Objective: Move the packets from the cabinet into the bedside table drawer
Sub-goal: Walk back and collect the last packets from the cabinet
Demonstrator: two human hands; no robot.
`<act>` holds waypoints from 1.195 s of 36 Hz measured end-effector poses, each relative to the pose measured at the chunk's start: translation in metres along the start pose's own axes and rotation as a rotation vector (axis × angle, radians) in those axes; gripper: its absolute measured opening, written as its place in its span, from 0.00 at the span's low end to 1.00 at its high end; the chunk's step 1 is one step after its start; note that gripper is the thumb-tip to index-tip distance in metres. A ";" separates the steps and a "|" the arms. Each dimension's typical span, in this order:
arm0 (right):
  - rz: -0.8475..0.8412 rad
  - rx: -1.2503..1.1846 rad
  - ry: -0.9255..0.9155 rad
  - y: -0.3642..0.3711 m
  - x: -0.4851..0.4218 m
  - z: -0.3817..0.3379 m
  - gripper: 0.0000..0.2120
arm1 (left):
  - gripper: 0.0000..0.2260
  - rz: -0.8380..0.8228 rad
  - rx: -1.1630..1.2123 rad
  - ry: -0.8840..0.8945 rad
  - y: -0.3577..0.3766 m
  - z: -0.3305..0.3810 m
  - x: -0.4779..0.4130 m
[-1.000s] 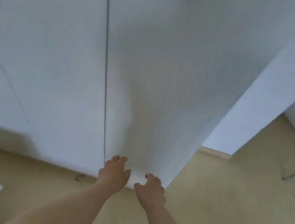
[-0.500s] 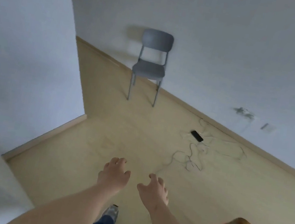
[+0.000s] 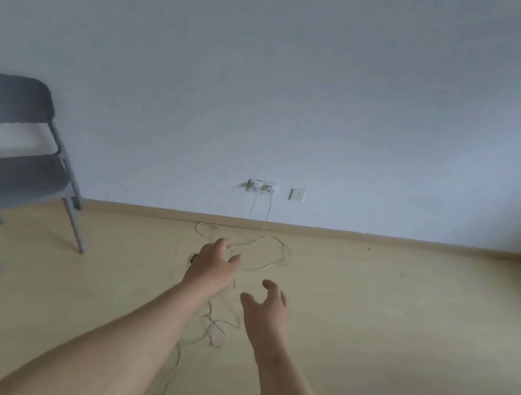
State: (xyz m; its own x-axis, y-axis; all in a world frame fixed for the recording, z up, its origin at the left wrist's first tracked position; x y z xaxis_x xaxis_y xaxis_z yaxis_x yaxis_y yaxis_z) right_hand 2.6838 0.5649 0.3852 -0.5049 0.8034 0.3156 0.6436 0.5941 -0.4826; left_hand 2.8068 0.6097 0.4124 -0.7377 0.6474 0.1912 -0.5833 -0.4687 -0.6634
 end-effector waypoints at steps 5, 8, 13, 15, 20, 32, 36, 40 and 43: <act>0.215 -0.267 0.033 -0.063 -0.069 -0.025 0.23 | 0.18 -0.091 0.219 0.113 0.019 0.081 -0.070; 0.285 -0.409 0.038 -0.102 -0.109 -0.038 0.22 | 0.17 -0.145 0.334 0.119 0.037 0.121 -0.108; 0.359 -0.576 -0.012 -0.169 -0.191 -0.058 0.21 | 0.14 -0.156 0.485 0.141 0.068 0.190 -0.177; 0.378 -0.608 -0.032 -0.199 -0.226 -0.065 0.22 | 0.12 -0.156 0.549 0.144 0.082 0.220 -0.210; 0.428 -0.659 -0.045 -0.284 -0.308 -0.072 0.21 | 0.06 -0.178 0.710 0.111 0.116 0.300 -0.283; 0.622 -0.717 -0.001 -0.449 -0.483 -0.034 0.18 | 0.02 -0.417 0.763 0.128 0.260 0.467 -0.430; 0.706 -0.720 0.021 -0.509 -0.554 -0.015 0.18 | 0.03 -0.492 0.754 0.179 0.319 0.533 -0.489; 0.779 -0.722 0.021 -0.589 -0.619 -0.016 0.19 | 0.04 -0.566 0.711 0.240 0.377 0.618 -0.536; 0.866 -0.723 -0.009 -0.657 -0.652 -0.011 0.18 | 0.04 -0.625 0.705 0.289 0.427 0.687 -0.556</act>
State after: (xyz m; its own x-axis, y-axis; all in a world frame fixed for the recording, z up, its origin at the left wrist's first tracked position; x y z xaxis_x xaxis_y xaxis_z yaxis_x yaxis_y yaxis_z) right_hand 2.5964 -0.3481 0.5052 0.2711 0.9577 0.0968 0.9596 -0.2768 0.0511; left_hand 2.7347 -0.3634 0.5201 -0.1712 0.9786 0.1145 -0.9783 -0.1827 0.0982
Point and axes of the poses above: each hand's wrist, its own x-axis away from the middle knuckle, its own y-axis out of the palm, z = x × y, the point moved 5 cm from there along -x, towards the middle knuckle, and after that the axes turned 1 degree about -z, right-handed, at the moved point
